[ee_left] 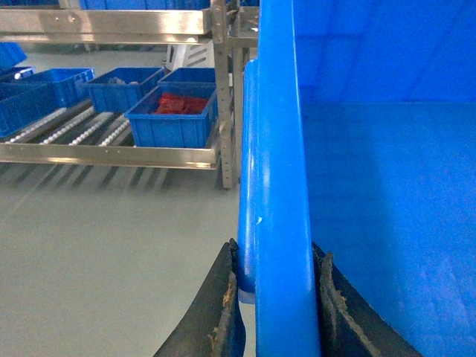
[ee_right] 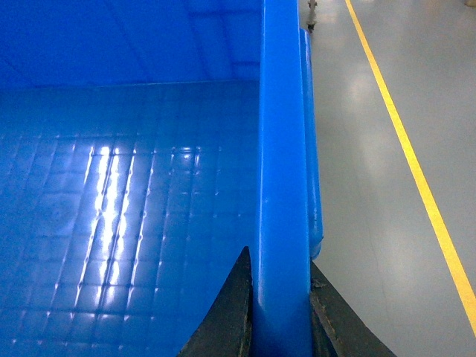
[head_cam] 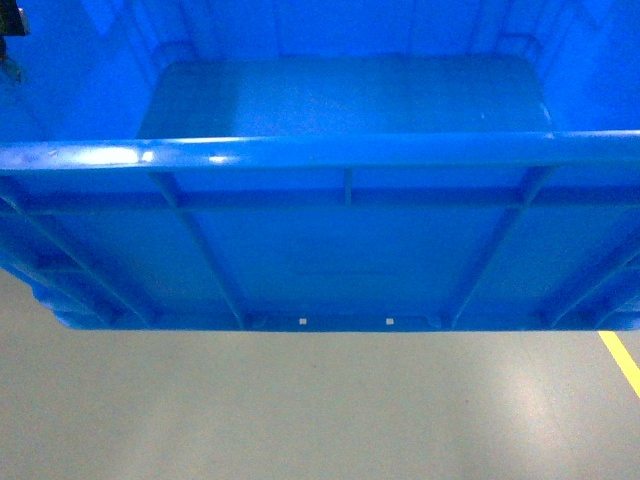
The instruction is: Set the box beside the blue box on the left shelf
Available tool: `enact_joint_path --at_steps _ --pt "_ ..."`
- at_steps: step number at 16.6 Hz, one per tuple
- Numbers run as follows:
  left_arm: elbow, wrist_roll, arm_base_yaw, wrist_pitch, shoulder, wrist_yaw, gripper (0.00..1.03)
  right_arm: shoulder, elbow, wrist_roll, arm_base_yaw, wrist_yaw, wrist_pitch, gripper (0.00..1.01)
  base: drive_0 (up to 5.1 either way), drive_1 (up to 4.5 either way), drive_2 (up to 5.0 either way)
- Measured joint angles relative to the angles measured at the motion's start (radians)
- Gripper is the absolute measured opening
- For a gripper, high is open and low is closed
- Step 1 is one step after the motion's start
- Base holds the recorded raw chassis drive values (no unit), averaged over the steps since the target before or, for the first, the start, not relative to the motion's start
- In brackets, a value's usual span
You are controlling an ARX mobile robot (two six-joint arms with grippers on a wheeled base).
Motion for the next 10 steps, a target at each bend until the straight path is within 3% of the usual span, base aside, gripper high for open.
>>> enact_joint_path --at_steps 10 --pt "0.000 0.000 0.002 0.003 0.000 0.001 0.19 0.000 0.000 0.000 0.000 0.000 0.003 0.09 0.0 4.31 -4.3"
